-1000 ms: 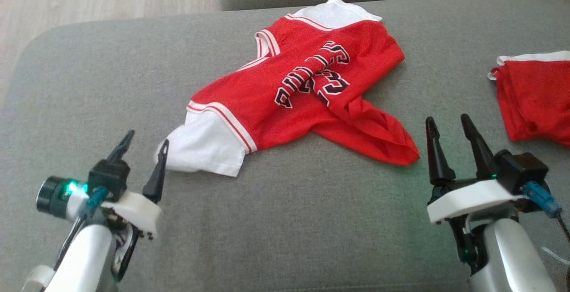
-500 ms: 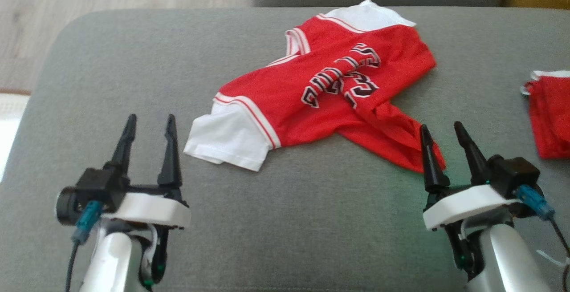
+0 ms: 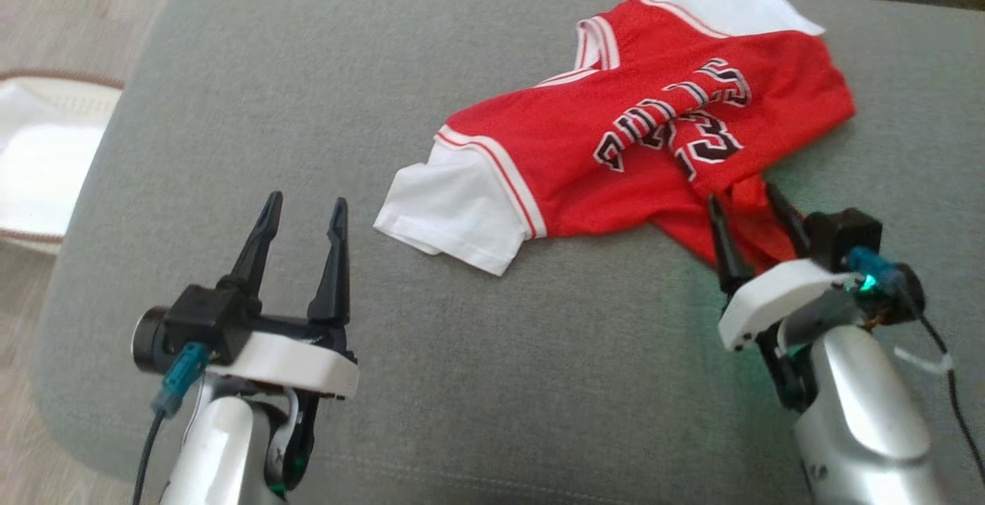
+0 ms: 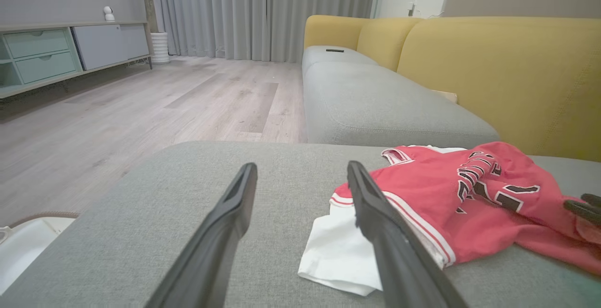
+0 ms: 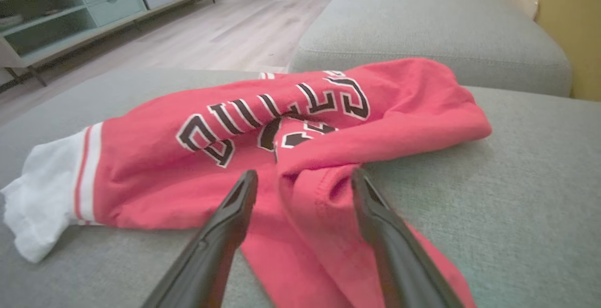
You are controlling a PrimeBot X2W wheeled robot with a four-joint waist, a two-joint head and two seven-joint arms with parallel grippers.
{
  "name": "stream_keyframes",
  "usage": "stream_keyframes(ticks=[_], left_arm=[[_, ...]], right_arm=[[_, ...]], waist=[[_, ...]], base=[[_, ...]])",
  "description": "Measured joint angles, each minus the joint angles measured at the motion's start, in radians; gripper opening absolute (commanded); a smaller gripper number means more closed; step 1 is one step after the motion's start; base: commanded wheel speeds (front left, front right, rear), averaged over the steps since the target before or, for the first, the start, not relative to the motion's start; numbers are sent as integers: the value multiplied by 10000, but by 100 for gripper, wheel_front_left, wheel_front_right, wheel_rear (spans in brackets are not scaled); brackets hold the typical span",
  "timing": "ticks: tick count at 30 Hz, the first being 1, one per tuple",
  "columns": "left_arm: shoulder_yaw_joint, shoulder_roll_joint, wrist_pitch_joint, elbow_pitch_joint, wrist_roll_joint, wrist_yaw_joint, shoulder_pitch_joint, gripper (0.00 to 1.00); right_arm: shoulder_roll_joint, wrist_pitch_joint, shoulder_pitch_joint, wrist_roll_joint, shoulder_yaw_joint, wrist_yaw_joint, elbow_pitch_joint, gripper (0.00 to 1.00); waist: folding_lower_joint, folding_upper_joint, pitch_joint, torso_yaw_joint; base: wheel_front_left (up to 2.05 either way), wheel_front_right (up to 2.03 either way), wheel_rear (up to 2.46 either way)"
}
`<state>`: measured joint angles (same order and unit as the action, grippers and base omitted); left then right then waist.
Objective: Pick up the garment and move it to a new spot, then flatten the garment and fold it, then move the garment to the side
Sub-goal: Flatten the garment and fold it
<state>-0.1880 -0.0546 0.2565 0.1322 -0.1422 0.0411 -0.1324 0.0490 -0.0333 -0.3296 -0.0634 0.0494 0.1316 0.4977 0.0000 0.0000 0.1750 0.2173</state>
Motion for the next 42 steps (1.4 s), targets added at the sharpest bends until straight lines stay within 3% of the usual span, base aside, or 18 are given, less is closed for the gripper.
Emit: stream_keyframes(ticks=[6,7,8,15,25,31,32,33,36,42], left_arm=[[-2,58,0,46,-13,42,-145,100],[2,59,0,44,-13,42,-172,100],[8,63,0,48,-13,42,-173,100],[-10,75,0,81,-150,33,-170,100],[-412,94,0,65,-476,-6,-495,100],[-593,113,0,81,-485,-58,-596,100],[-593,111,0,90,-485,-58,-595,100],[-593,113,0,109,-485,-58,-595,100],[-593,115,0,209,-483,-56,-585,100],[-571,113,0,228,-477,-21,-573,100]], right_arm=[[17,-17,-872,587,-546,0,1379,100],[17,-42,-991,587,-577,0,1544,69],[13,-140,-1119,571,-612,0,1685,0],[267,-474,-1808,646,-1233,0,1668,0],[2433,838,-2615,247,-1524,0,685,0],[3020,2033,-2939,-600,-1177,0,1300,0],[3041,2128,-3014,-736,-1151,0,1465,7],[3099,2209,-3090,-734,-1047,0,1639,100],[3133,2165,-3260,-677,-974,0,2048,100],[3055,1083,-3401,-217,-1166,0,2259,100]], waist=[[0,0,296,330],[0,0,321,347],[0,0,335,341],[0,0,372,20],[0,0,594,-123],[1,0,707,59],[1,0,716,73],[1,0,714,78],[1,0,655,52],[0,0,450,-233]], base=[[0,0,0],[0,0,0],[0,0,0],[0,0,0],[0,0,0],[0,0,0],[0,0,0],[0,0,0],[0,0,0],[0,0,0]])
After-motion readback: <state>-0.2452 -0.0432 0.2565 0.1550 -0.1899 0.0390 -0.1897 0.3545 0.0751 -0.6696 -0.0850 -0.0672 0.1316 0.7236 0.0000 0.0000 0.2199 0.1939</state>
